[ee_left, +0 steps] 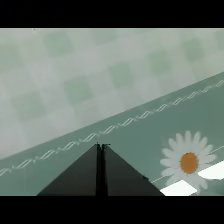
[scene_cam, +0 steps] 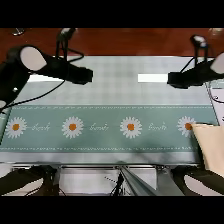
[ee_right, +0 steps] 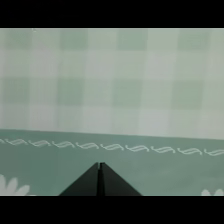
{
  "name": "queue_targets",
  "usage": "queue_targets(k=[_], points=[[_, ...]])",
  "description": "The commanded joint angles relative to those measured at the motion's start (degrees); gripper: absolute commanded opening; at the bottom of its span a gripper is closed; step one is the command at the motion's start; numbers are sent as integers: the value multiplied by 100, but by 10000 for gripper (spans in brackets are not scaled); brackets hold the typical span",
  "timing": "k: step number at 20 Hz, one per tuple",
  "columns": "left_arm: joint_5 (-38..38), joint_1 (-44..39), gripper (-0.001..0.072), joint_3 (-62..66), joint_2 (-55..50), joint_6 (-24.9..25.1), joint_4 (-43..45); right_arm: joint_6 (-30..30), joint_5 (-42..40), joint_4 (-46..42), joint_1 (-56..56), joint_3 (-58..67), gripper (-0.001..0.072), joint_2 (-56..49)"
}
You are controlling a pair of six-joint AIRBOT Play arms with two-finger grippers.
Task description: Fold the shirts.
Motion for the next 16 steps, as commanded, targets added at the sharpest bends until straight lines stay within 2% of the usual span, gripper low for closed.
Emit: queue_targets(k=[1, 16], points=[[-229, 201, 29, -345, -201, -282, 597, 293, 254, -774, 179, -68, 21, -625], [-295, 256, 29, -345, -238, -260, 599, 378, 205, -800, 160, -61, 22, -586]])
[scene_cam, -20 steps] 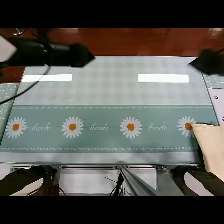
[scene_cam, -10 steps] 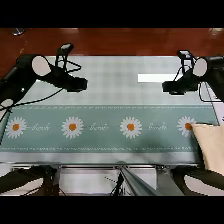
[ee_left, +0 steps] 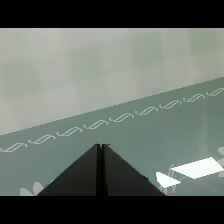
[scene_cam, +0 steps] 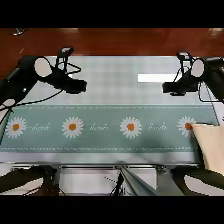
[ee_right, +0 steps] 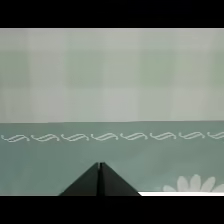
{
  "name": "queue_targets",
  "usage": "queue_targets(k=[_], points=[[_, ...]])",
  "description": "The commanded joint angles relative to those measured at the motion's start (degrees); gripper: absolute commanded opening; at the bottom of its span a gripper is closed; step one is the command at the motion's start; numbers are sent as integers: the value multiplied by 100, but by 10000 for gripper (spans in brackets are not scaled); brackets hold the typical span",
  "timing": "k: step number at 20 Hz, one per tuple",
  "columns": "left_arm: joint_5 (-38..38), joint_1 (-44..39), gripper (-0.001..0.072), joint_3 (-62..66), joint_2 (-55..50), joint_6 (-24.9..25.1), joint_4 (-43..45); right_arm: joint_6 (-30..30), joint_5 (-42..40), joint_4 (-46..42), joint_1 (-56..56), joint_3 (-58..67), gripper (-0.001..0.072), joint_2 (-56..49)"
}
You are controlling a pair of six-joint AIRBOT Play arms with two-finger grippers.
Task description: Fold the shirts.
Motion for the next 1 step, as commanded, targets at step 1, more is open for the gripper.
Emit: queue_targets(k=[1], points=[[-7, 7, 29, -2, -4, 9, 2, 9, 2, -9, 2, -2, 22, 0]])
